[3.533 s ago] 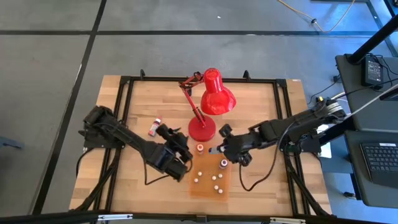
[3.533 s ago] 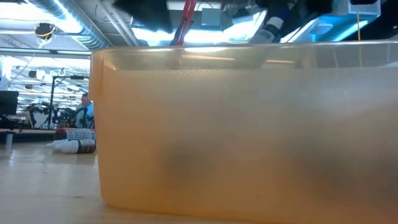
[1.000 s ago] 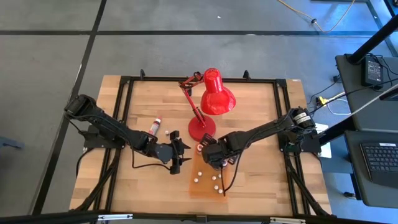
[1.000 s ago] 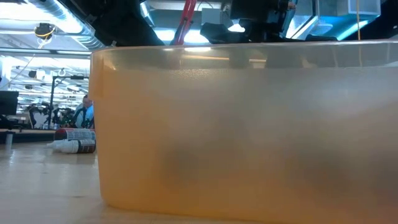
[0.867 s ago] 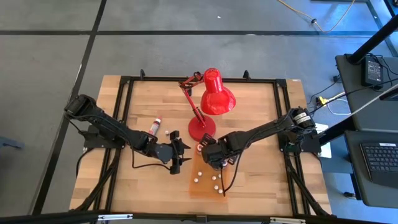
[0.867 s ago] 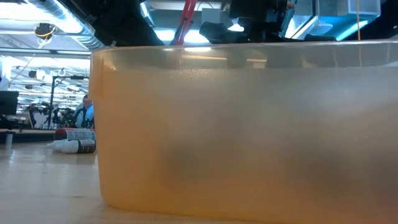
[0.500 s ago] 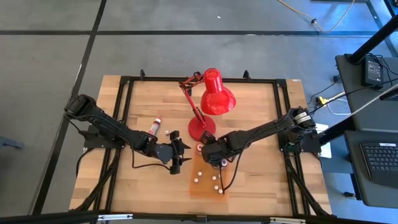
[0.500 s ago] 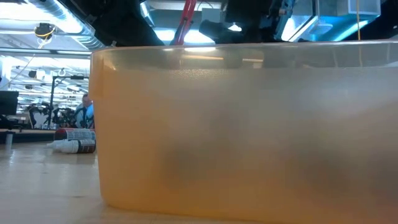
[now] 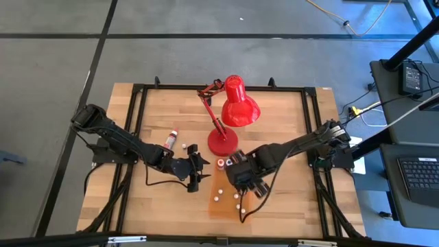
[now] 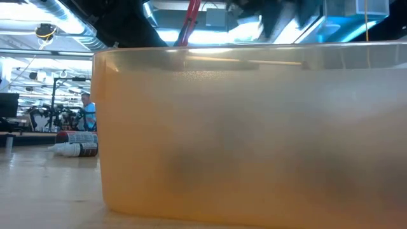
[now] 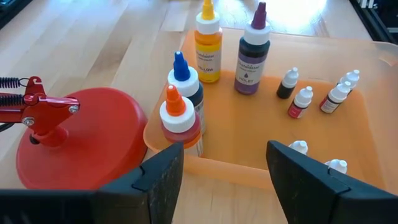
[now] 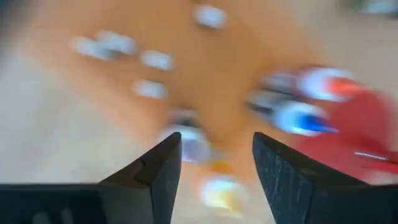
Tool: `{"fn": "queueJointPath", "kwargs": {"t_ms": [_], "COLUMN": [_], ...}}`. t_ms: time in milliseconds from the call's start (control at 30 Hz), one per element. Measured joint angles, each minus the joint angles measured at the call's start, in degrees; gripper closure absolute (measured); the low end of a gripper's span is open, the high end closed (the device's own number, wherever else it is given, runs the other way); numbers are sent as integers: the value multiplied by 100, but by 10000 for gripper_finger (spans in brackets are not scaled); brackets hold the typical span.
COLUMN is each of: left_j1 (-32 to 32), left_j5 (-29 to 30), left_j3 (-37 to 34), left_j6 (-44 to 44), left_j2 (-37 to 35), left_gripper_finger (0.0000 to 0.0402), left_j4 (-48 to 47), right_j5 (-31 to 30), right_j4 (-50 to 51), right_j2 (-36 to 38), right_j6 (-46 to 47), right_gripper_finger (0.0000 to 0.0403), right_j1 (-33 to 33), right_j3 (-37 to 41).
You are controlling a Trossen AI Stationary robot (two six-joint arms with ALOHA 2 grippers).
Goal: Pick & Place food coloring
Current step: Adjust the violet food coloring bottle in the orange bin
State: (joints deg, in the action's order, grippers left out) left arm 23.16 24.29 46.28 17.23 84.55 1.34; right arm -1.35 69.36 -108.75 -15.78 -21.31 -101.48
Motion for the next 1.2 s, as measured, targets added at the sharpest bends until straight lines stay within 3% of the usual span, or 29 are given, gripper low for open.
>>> {"fn": "queueJointPath", "kwargs": {"t_ms": [100, 367, 933, 1200], "left_j1": [0, 0, 0, 0], "left_j5": [0, -86, -243, -238], "left_j3": [0, 0, 0, 0], "left_j6": [0, 17, 0, 0], "left_j2": [0, 0, 0, 0], "left_gripper_finger": [180, 178, 178, 180], "left_j4": [15, 18, 20, 21], "right_j5": [868, -519, -515, -507], "right_j4": [5, -293, -800, -901], "right_j2": [2, -7, -9, -9], "right_j6": [377, 783, 757, 621], "right_gripper_finger": [203, 203, 206, 275], "right_j1": [-144, -305, -311, -309], "right_j3": [-39, 566, 1418, 1452]}}
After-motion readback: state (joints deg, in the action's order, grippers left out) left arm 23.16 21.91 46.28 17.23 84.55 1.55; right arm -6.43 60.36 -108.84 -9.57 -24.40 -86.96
